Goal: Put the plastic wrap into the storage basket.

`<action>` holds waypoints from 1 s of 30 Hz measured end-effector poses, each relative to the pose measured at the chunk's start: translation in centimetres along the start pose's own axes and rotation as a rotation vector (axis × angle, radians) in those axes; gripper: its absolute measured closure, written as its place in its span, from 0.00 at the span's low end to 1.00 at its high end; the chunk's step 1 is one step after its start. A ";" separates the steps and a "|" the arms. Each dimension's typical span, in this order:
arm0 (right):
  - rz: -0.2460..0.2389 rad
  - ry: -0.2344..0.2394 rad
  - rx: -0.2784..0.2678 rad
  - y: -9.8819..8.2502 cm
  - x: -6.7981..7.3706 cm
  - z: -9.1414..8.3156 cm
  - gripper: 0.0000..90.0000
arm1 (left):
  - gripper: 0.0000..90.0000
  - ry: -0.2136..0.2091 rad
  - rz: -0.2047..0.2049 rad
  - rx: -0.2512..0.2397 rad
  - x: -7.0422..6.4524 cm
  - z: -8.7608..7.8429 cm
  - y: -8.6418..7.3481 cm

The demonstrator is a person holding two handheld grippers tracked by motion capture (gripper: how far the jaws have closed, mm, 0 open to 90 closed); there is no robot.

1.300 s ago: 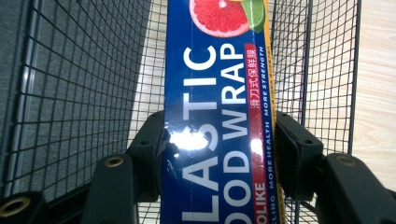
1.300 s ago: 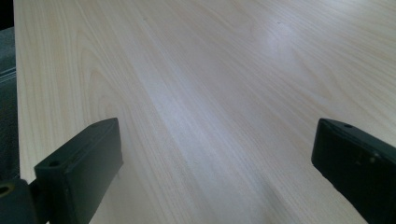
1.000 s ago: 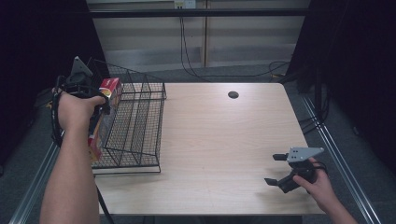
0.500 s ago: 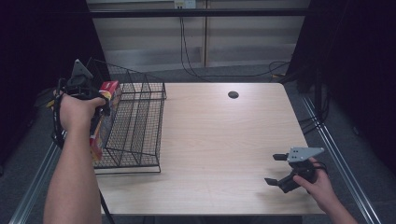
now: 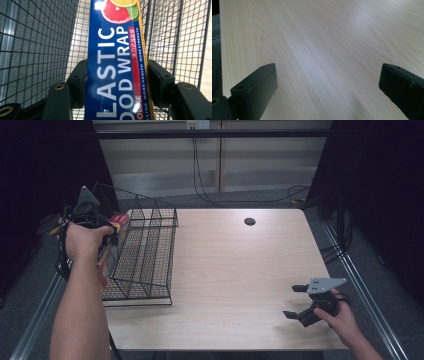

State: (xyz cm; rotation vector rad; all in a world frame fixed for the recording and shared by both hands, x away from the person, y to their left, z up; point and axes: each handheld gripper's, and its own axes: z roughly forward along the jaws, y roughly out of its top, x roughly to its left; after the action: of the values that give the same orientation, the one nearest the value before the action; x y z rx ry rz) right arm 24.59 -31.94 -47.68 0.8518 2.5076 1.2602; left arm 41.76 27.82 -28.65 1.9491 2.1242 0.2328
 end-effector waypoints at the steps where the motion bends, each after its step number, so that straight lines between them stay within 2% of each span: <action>1: 0.000 0.000 0.000 0.0 0.0 0.0 0.02 | 0.47 0.002 -0.005 0.003 -0.1 0.0 0.0; 8: -0.002 0.004 0.004 0.0 0.0 0.1 0.02 | 0.47 0.007 0.006 0.012 -0.1 0.1 0.2; 10: -0.002 -0.001 0.005 0.0 0.0 0.1 0.02 | 0.46 0.005 -0.004 0.008 -0.2 0.2 0.3; 13: 0.000 0.003 0.004 0.0 0.0 0.1 0.02 | 0.45 0.024 0.007 0.001 -0.3 0.1 0.4; 14: 0.000 0.000 0.005 0.0 0.0 0.1 0.02 | 0.44 0.015 -0.006 -0.037 -0.2 -0.3 0.4; 15: 0.000 0.000 0.005 0.0 0.0 0.1 0.02 | 0.44 0.015 -0.006 -0.037 -0.2 -0.3 0.4; 16: -0.001 0.000 0.005 0.0 0.0 0.1 0.02 | 0.44 0.002 -0.009 -0.094 -0.3 -1.1 0.5; 18: 0.000 0.001 0.006 0.0 0.0 0.1 0.02 | 0.44 -0.006 0.005 -0.086 -0.5 -1.3 0.5; 19: -0.005 -0.006 0.006 0.0 0.0 0.1 0.02 | 0.44 -0.030 0.006 -0.086 -0.6 -1.4 0.4; 20: -0.004 0.007 0.008 0.0 0.0 0.1 0.02 | 0.43 -0.044 -0.007 -0.098 -0.9 -1.4 0.3; 22: -0.002 0.002 0.004 0.0 0.1 0.0 0.02 | 0.42 -0.059 0.027 -0.101 -1.6 -1.7 0.2; 28: -0.002 0.001 -0.002 0.0 0.1 -0.1 0.02 | 0.39 -0.096 0.053 -0.122 -3.1 -2.1 -0.1; 30: -0.001 0.000 -0.002 0.0 0.1 -0.1 0.02 | 0.39 -0.110 0.075 -0.129 -3.5 -2.3 -0.1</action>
State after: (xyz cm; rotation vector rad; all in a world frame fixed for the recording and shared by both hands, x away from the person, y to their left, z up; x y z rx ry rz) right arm 24.51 -31.94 -47.60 0.8502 2.5061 1.2616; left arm 41.26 24.42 -26.27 1.9234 1.9201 0.2635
